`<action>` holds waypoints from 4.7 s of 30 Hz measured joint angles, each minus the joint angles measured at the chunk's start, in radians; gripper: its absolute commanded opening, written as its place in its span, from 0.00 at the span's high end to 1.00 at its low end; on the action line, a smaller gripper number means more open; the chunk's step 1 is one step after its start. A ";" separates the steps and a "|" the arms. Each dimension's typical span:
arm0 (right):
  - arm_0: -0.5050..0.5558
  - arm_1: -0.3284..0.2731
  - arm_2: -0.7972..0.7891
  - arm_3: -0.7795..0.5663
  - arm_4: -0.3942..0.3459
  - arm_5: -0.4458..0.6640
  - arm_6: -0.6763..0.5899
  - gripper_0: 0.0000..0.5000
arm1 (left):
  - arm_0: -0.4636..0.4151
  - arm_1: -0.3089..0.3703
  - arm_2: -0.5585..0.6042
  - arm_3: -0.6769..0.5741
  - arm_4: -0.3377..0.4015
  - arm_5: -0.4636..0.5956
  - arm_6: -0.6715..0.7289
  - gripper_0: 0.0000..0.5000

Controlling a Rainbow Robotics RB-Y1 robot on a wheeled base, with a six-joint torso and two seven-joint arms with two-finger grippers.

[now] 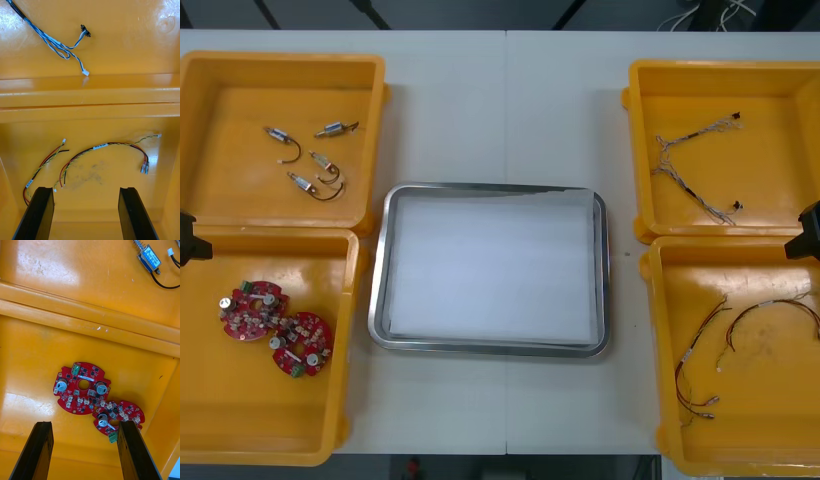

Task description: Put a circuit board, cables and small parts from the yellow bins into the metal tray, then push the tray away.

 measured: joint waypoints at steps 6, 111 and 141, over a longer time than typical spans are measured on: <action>0.000 0.000 0.000 0.000 0.000 0.000 0.000 0.00 | 0.000 0.000 0.000 0.000 0.000 0.000 0.000 0.00; 0.159 -0.127 0.035 0.011 -0.066 -0.207 0.598 0.00 | 0.016 0.018 -0.001 0.155 0.082 -0.100 -0.417 0.00; 0.426 -0.127 -0.005 0.013 -0.132 -0.647 1.457 0.00 | 0.016 0.022 -0.126 0.271 -0.012 -0.210 -0.417 0.00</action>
